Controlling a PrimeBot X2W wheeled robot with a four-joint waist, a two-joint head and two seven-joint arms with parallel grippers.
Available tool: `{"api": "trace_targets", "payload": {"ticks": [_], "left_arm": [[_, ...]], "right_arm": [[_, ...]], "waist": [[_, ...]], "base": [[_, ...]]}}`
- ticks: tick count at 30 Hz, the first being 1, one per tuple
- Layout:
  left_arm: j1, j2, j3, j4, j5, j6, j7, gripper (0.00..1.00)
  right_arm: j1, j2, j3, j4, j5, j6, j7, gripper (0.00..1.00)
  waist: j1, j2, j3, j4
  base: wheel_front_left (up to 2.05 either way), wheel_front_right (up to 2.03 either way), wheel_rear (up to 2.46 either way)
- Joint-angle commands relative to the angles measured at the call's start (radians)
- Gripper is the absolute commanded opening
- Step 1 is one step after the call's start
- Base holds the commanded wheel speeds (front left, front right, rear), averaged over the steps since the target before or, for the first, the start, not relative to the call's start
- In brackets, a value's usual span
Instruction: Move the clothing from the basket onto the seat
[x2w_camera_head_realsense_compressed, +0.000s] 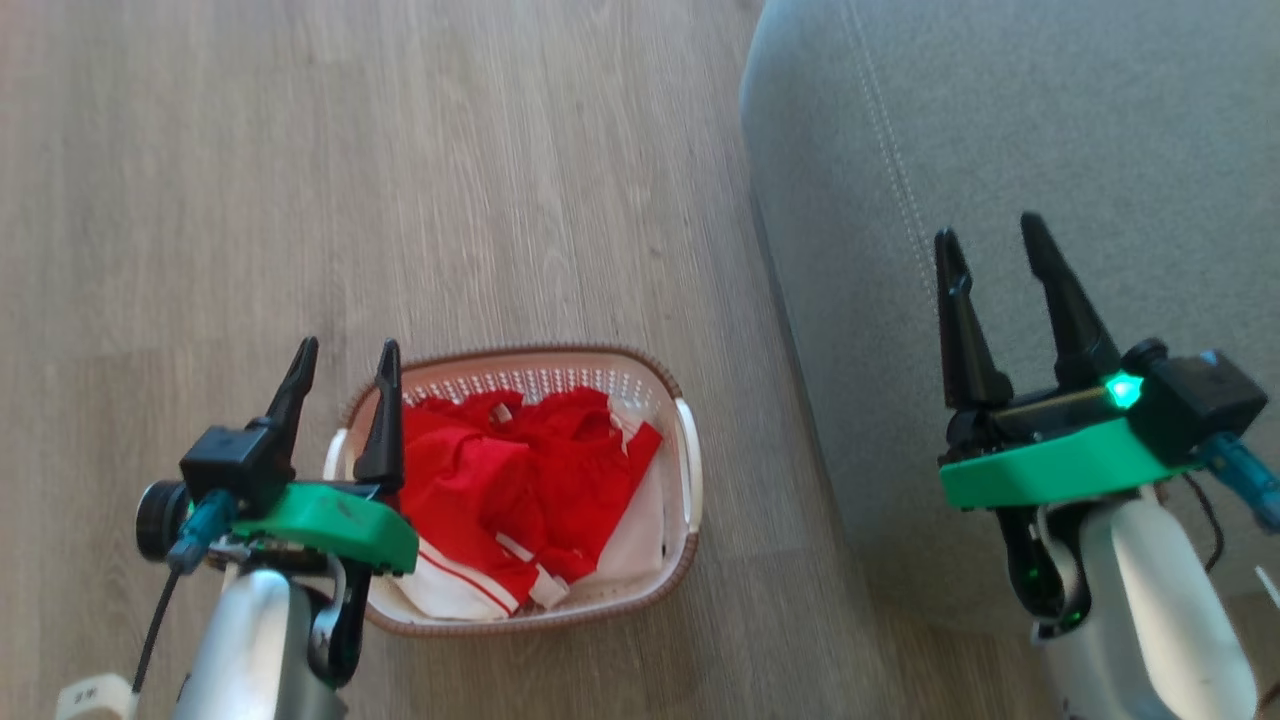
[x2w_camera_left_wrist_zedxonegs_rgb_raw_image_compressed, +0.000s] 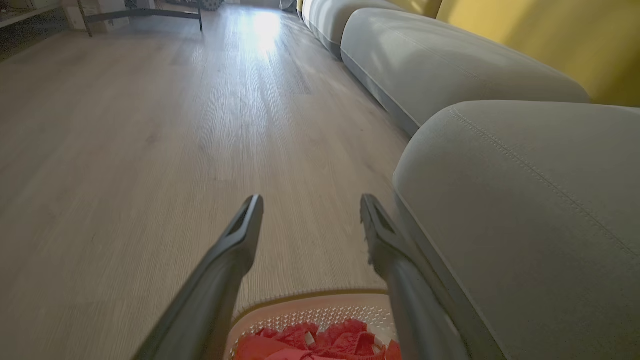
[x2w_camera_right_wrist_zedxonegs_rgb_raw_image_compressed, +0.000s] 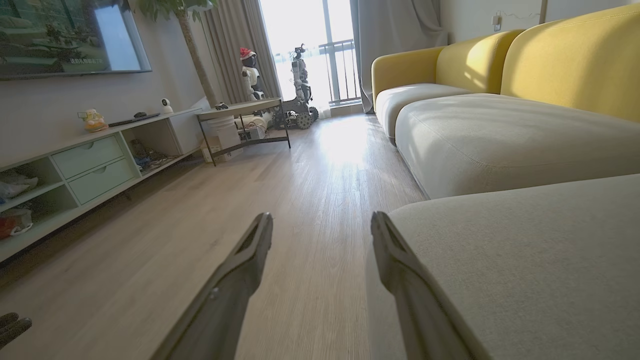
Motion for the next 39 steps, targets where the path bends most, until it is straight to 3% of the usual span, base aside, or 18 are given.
{"api": "trace_targets", "payload": {"ticks": [1,22,34,39], "left_arm": [[-0.042,0.022,0.023,-0.012,-0.003,-0.002,0.002,1.00],[-0.233,0.048,-0.053,0.358,0.004,-0.016,0.138,1.00],[-0.408,0.077,-0.107,0.680,0.030,-0.023,0.214,1.00],[-0.485,0.095,-0.129,0.776,0.052,-0.002,0.235,1.00]], "right_arm": [[-0.038,-0.004,0.020,-0.045,-0.004,0.000,-0.009,1.00],[-0.123,-0.004,0.027,-0.163,0.018,0.000,-0.009,1.00],[-0.168,-0.004,0.036,-0.215,0.033,0.000,-0.009,1.00],[-0.187,-0.004,0.034,-0.229,0.040,0.000,-0.009,1.00]], "waist": [[-0.0001,0.0000,0.038,-0.010],[-0.0001,0.0000,0.243,-0.076],[-0.0001,0.0000,0.365,-0.115],[-0.0001,0.0000,0.415,-0.124]], "base": [[0.00,0.00,0.00],[0.00,0.00,0.00],[0.00,0.00,0.00],[0.00,0.00,0.00]]}}
